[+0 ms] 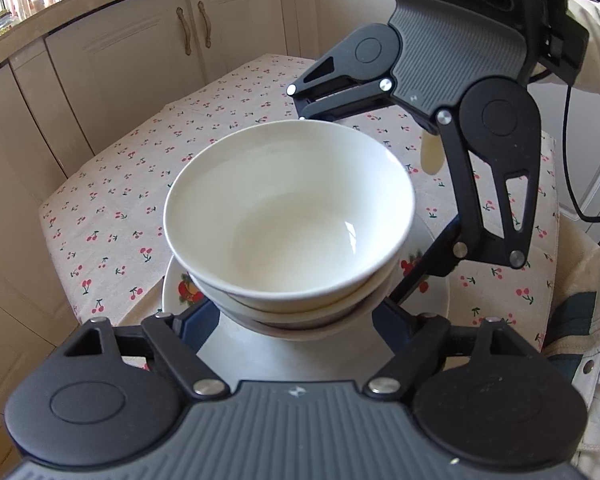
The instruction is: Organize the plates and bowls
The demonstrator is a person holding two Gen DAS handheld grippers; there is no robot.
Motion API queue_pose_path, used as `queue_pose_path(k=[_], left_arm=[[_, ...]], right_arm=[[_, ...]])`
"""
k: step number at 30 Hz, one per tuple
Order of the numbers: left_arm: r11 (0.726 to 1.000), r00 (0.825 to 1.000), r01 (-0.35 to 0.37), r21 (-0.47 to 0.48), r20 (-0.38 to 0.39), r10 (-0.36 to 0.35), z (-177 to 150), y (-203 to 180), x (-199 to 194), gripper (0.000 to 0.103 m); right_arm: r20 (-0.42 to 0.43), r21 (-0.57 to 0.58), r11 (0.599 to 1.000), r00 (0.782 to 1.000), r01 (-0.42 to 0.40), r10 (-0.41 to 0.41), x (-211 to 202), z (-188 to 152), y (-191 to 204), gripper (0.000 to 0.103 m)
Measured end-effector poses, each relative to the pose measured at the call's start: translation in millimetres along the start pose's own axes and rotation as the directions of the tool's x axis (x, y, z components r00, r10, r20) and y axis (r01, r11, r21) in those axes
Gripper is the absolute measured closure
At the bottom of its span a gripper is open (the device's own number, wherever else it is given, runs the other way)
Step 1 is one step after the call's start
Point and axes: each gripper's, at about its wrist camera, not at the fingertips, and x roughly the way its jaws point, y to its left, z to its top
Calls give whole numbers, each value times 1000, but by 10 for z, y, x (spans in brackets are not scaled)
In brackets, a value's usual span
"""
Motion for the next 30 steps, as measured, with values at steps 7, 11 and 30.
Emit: queue_pose_path(k=[7,11,30], left_arm=[[991,991,-108,-77,70,113,-119,-216,-325,8],[963,954,-228,-145,163,251,-145,-475,-615,1],[711,827,-398,-580,108,552,11,-1580,-995,1]], right_arm=[[20,10,998,998,65,-65,-237,-69,156,0],[26,47,973,974,225,-226,-539,-144,413,0],[-88,694,499,750,518,-656,-1427,-750,1342,0]])
